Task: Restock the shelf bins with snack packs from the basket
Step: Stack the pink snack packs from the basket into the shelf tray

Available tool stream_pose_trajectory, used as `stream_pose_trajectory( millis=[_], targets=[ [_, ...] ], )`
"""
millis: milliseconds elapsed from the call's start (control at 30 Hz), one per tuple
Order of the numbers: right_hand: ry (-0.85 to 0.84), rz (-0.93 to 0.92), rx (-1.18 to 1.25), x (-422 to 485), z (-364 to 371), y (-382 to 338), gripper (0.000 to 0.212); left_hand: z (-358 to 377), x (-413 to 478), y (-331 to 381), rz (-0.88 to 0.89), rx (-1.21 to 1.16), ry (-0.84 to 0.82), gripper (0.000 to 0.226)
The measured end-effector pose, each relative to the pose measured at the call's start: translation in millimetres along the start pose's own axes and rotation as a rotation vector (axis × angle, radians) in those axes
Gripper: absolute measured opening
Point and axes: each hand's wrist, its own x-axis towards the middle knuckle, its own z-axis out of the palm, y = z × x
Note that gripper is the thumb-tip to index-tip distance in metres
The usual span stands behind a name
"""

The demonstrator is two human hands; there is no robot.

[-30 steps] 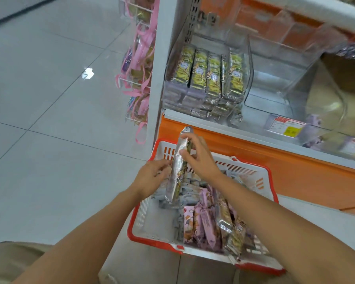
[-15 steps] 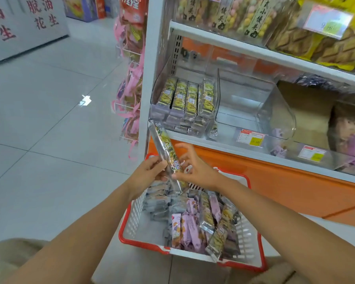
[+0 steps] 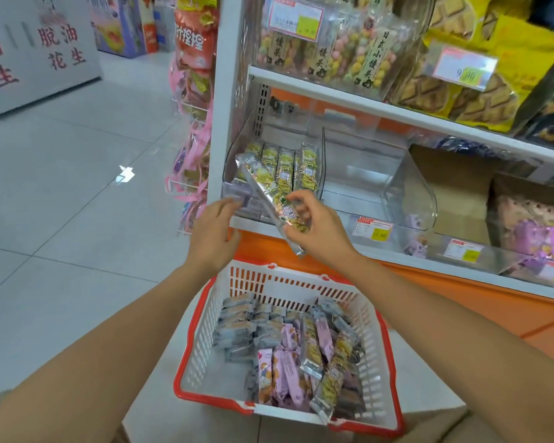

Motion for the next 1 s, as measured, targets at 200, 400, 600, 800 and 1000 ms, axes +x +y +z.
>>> stream_pose_trajectory(
  millis=[200, 400, 600, 800, 1000],
  targets=[
    [0.133, 0.132, -0.095, 59.9, -15.9, -5.9, 0.036, -4.5, 37.6, -1.2, 0.118, 0.259, -0.088, 0.068],
    [0.112, 0.316, -0.246, 117.4, -16.4, -3.9, 0.042, 11.1, 51.5, -14.1, 0.22, 0.344, -0.108, 0.073],
    [0.128, 0.377, -0.366, 146.4, 2.6, -1.1, 0.029, 20.7, 51.8, -26.7, 0.262, 0.357, -0.057, 0.078],
    [0.036, 0.351, -0.521, 152.7, 18.5, 1.2, 0.037, 27.6, 50.8, -27.4, 0.252, 0.352, -0.035, 0.078],
    [0.007, 0.315, -0.56, 149.5, 16.7, 4.5, 0.049, 26.3, 49.7, -25.4, 0.241, 0.352, -0.055, 0.079]
  ],
)
